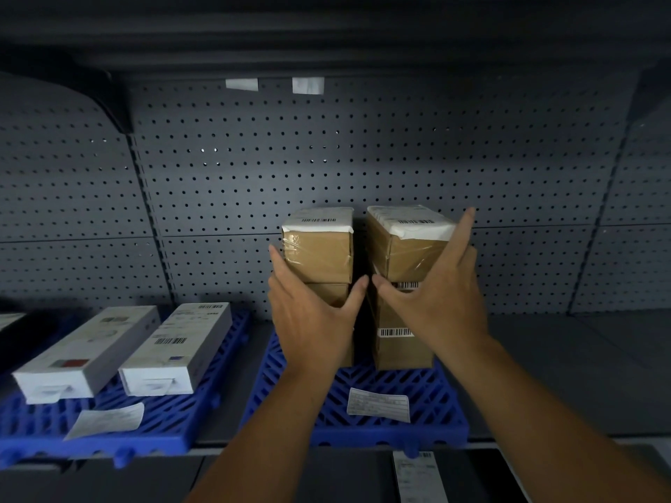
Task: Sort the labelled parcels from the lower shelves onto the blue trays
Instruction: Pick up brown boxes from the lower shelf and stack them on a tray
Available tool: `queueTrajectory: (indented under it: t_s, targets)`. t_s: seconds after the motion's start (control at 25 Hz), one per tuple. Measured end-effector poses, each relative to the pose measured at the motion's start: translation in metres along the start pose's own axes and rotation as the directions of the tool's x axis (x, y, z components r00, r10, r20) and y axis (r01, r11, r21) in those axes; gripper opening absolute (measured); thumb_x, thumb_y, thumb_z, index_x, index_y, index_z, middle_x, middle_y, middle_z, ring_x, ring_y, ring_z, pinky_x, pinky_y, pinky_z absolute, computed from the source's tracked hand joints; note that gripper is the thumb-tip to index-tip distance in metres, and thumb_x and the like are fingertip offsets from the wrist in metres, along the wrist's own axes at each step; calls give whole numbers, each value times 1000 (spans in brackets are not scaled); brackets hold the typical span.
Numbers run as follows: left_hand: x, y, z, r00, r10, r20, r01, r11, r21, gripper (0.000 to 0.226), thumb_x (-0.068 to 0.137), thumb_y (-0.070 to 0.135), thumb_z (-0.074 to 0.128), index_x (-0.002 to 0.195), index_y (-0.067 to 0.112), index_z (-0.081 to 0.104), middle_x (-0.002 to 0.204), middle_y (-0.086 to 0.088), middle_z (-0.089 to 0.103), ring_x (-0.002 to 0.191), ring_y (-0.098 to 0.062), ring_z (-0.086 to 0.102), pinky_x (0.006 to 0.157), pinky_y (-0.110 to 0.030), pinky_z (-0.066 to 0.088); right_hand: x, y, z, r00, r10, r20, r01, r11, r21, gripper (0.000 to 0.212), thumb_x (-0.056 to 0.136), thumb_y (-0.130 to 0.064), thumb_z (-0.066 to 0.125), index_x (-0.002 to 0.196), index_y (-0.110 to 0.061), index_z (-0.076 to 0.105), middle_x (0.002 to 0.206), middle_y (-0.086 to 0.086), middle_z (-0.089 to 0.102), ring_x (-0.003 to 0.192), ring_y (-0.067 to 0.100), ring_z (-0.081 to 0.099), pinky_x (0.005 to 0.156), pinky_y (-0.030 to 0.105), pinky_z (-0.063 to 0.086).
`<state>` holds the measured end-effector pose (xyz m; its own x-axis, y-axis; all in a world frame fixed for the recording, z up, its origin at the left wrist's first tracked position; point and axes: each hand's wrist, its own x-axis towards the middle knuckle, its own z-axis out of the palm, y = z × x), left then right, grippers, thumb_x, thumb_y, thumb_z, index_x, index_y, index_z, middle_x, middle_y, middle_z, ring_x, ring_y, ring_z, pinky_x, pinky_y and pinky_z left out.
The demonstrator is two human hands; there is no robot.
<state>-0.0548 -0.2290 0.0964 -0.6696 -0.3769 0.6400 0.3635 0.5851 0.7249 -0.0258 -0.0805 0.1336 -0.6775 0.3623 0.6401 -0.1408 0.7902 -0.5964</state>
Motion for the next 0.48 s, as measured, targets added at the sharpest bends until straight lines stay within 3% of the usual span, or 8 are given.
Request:
queueTrajectory:
  t_s: [0.2,0.48]
  targets:
    - [-1,-1,6,999,-6,-38,7,1000,21,127,69,75,74,160,21,5,156,-6,36,143,-22,34,116,-40,32,-1,0,7,999,33,6,-33,997,75,147,66,-61,86,154,-32,-28,154,13,32,137,34,44,101,51,47]
    - [-12,-18,4,998,-65,21,64,997,44,147,54,78,82,160,28,-6,157,-7,33,144,-23,33,113,-32,24,-11,15,12,993,100,67,-110,980,164,152,59,-68,86,153,-38,-30,162,3,22,144,28,35,91,38,40]
